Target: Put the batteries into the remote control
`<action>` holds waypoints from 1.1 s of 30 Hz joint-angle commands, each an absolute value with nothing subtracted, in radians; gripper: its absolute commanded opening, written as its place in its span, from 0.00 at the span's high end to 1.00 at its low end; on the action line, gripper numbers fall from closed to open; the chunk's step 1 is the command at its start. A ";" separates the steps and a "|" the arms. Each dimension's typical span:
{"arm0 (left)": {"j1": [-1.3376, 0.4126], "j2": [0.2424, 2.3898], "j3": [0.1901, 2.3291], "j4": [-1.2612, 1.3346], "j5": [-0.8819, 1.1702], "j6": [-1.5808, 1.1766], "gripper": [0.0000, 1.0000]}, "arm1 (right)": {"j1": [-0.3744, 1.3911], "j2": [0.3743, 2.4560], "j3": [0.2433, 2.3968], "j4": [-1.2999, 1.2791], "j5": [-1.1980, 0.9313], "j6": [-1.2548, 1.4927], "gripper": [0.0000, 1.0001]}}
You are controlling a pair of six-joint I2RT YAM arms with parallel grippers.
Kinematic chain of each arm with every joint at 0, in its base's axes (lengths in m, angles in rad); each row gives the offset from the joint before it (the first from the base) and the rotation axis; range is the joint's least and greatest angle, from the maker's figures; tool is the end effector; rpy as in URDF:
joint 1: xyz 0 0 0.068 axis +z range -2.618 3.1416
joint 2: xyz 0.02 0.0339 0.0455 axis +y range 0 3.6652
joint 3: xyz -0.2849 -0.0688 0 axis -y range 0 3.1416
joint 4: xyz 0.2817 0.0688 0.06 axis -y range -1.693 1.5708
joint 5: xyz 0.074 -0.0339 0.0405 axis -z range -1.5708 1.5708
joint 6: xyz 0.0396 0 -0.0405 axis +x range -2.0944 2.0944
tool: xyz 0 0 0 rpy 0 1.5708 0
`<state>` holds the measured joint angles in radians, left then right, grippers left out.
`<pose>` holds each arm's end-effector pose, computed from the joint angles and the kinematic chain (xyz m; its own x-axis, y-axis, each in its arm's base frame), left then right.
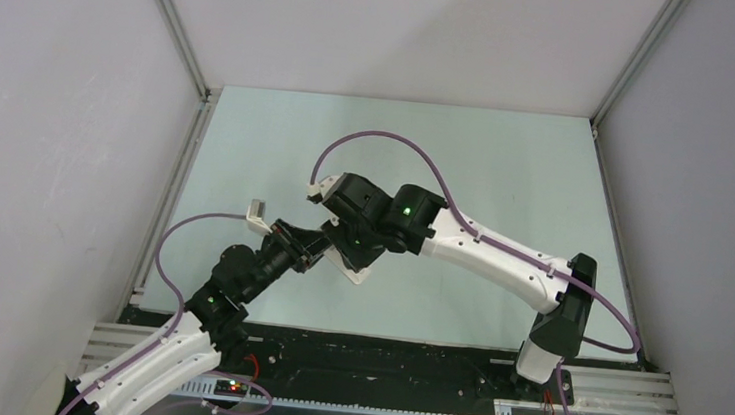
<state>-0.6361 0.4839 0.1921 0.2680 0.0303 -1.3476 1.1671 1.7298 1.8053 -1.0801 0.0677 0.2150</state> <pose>0.1348 -0.1010 0.2198 -0.6071 -0.7634 -0.2206 0.1182 0.1878 -0.9751 0.1605 0.3690 0.3801 -0.5166 -0.6675 -0.5363 -0.8117 0.5811 0.0587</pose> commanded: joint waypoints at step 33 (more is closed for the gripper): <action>-0.633 0.469 0.190 0.323 0.030 -1.359 0.92 | 1.165 1.743 1.845 -1.144 0.037 0.205 0.83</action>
